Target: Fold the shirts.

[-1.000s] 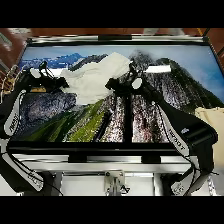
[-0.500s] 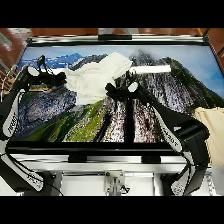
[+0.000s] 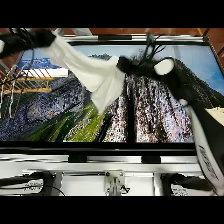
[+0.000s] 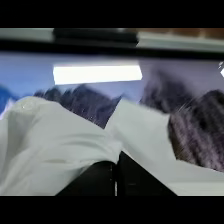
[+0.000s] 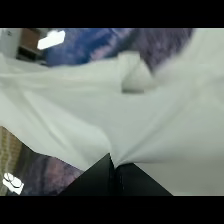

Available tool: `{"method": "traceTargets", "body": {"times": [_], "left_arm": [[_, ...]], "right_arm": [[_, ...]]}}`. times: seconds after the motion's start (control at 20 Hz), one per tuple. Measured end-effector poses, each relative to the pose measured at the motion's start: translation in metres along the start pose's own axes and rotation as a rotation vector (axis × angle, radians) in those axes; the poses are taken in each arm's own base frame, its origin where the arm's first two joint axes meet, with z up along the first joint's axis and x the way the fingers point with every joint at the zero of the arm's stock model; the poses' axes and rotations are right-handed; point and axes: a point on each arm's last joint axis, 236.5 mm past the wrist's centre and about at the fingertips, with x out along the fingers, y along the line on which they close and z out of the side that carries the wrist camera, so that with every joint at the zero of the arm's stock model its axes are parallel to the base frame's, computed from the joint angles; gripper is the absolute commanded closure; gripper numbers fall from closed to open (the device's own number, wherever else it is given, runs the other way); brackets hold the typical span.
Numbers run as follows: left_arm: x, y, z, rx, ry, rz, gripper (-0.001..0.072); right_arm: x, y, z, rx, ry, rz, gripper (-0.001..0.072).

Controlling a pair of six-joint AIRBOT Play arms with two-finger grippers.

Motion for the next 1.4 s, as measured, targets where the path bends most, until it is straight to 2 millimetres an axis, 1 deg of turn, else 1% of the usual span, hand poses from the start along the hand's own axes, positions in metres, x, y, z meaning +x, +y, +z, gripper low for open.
{"method": "traceTargets", "body": {"times": [0.05,0.1,0.15,0.2,0.25,0.3,0.35,0.4,0.45,0.5,0.6,0.65,0.7,0.75,0.8,0.85,0.9,0.95,1.0,1.05,1.1,1.15,1.2,1.25,1.3,1.35,1.4], "left_arm": [[-0.031,-0.034,0.032,0.046,-0.081,-0.039,0.0657],[-0.064,-0.063,0.060,0.086,-0.163,-0.072,0.0657],[-0.101,-0.090,0.083,0.123,-0.239,-0.103,0.0657],[-0.132,-0.111,0.098,0.150,-0.292,-0.127,0.0657],[-0.162,-0.127,0.106,0.177,-0.324,-0.145,0.0658],[-0.184,-0.137,0.108,0.193,-0.334,-0.155,0.0657],[-0.201,-0.145,0.105,0.198,-0.321,-0.161,0.0658],[-0.208,-0.147,0.093,0.193,-0.275,-0.162,0.0657],[-0.208,-0.145,0.076,0.185,-0.211,-0.156,0.0658],[-0.202,-0.140,0.056,0.173,-0.135,-0.146,0.0658],[-0.178,-0.122,0.000,0.135,0.047,-0.117,0.0657],[-0.167,-0.114,-0.025,0.110,0.116,-0.109,0.0657],[-0.156,-0.106,-0.055,0.087,0.197,-0.099,0.0657],[-0.144,-0.097,-0.089,0.059,0.289,-0.089,0.0657],[-0.137,-0.092,-0.117,0.033,0.356,-0.089,0.0657],[-0.130,-0.090,-0.146,-0.001,0.420,-0.097,0.0657],[-0.124,-0.090,-0.175,-0.030,0.482,-0.107,0.0657],[-0.120,-0.090,-0.197,-0.052,0.524,-0.115,0.0654],[-0.116,-0.091,-0.214,-0.072,0.550,-0.120,0.0640],[-0.115,-0.090,-0.230,-0.085,0.581,-0.121,0.0551],[-0.115,-0.088,-0.239,-0.097,0.598,-0.119,0.0422],[-0.115,-0.086,-0.242,-0.108,0.602,-0.116,0.0216],[-0.117,-0.081,-0.245,-0.116,0.614,-0.105,0.0037],[-0.120,-0.074,-0.246,-0.120,0.622,-0.089,0.0019],[-0.126,-0.064,-0.247,-0.119,0.638,-0.062,0.0019],[-0.132,-0.051,-0.250,-0.112,0.662,-0.029,0.0019],[-0.139,-0.033,-0.254,-0.096,0.686,0.017,0.0020]], "right_arm": [[-0.033,0.027,0.023,-0.064,-0.069,0.031,0.0655],[-0.072,0.057,0.043,-0.131,-0.141,0.061,0.0655],[-0.108,0.084,0.057,-0.184,-0.203,0.087,0.0655],[-0.147,0.111,0.065,-0.229,-0.260,0.113,0.0655],[-0.176,0.131,0.063,-0.250,-0.278,0.133,0.0655],[-0.199,0.145,0.053,-0.259,-0.263,0.146,0.0654],[-0.213,0.151,0.038,-0.259,-0.221,0.145,0.0654],[-0.222,0.151,0.016,-0.253,-0.146,0.127,0.0654],[-0.223,0.143,-0.010,-0.240,-0.049,0.096,0.0654],[-0.220,0.133,-0.036,-0.226,0.045,0.063,0.0654],[-0.209,0.105,-0.086,-0.195,0.208,-0.014,0.0654],[-0.201,0.088,-0.112,-0.176,0.284,-0.055,0.0654],[-0.193,0.071,-0.135,-0.157,0.346,-0.100,0.0654],[-0.186,0.051,-0.155,-0.137,0.392,-0.155,0.0646],[-0.181,0.034,-0.169,-0.119,0.420,-0.200,0.0629],[-0.176,0.019,-0.185,-0.100,0.448,-0.237,0.0628],[-0.173,0.008,-0.195,-0.090,0.465,-0.263,0.0499],[-0.170,-0.001,-0.198,-0.083,0.459,-0.285,0.0167],[-0.168,-0.007,-0.200,-0.078,0.453,-0.302,0.0107],[-0.166,-0.011,-0.199,-0.075,0.442,-0.311,0.0107],[-0.164,-0.013,-0.195,-0.062,0.420,-0.314,0.0107],[-0.163,-0.019,-0.187,-0.055,0.391,-0.327,0.0107],[-0.163,-0.024,-0.179,-0.044,0.361,-0.339,0.0107],[-0.162,-0.028,-0.167,-0.033,0.323,-0.347,0.0107],[-0.163,-0.033,-0.157,-0.021,0.289,-0.355,0.0107],[-0.163,-0.040,-0.145,-0.008,0.248,-0.367,0.0107],[-0.164,-0.047,-0.134,0.000,0.211,-0.379,0.0107]]}}
